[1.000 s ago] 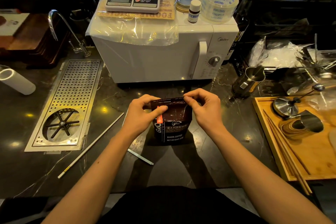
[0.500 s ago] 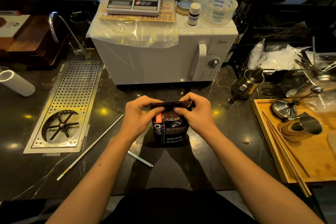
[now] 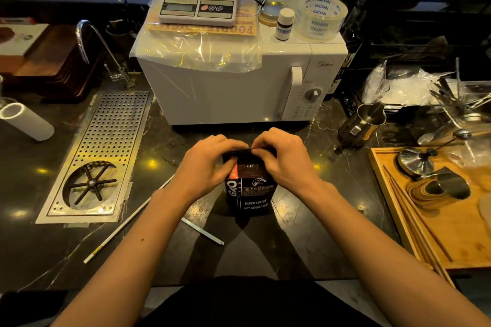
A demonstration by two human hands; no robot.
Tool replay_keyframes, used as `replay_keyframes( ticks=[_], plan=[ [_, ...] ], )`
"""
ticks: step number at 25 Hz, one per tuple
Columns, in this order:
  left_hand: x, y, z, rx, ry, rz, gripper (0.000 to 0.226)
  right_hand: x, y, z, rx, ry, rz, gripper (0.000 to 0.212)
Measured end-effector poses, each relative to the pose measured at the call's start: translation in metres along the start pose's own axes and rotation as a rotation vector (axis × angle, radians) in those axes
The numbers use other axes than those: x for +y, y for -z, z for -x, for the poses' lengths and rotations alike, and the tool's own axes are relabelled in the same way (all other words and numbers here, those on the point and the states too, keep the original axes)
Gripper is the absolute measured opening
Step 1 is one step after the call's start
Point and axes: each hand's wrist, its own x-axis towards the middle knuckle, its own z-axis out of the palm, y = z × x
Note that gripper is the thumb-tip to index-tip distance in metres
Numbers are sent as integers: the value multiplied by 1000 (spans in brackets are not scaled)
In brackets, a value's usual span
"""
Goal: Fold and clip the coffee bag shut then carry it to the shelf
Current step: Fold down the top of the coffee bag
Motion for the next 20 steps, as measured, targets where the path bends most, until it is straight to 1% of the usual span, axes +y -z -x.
replay_keyframes(
  ticks=[3, 6, 8, 10, 13, 16, 18, 20],
  plan=[
    [5, -5, -3, 45, -13, -38, 19, -1, -5, 3, 40, 26, 26, 2],
    [5, -7, -9, 100, -20, -6, 13, 0, -3, 2, 31, 49, 21, 1],
    [3, -7, -13, 121, -15, 22, 11, 6, 3, 0, 11, 34, 8, 4],
    [3, -6, -15, 138, -5, 50, 9, 12, 7, 0, 36, -12, -33, 6],
    [4, -5, -16, 159, 17, 100, 11, 15, 10, 2, 70, -48, -83, 4],
    [-1, -1, -16, 185, 37, 74, 18, 15, 11, 0, 25, -49, -84, 3],
    [-3, 1, -16, 205, 39, 62, 19, 17, 14, -3, -7, -45, -67, 8],
    [-5, 2, -16, 178, 14, 67, 16, 19, 15, -2, 5, -52, -43, 11]
  ],
)
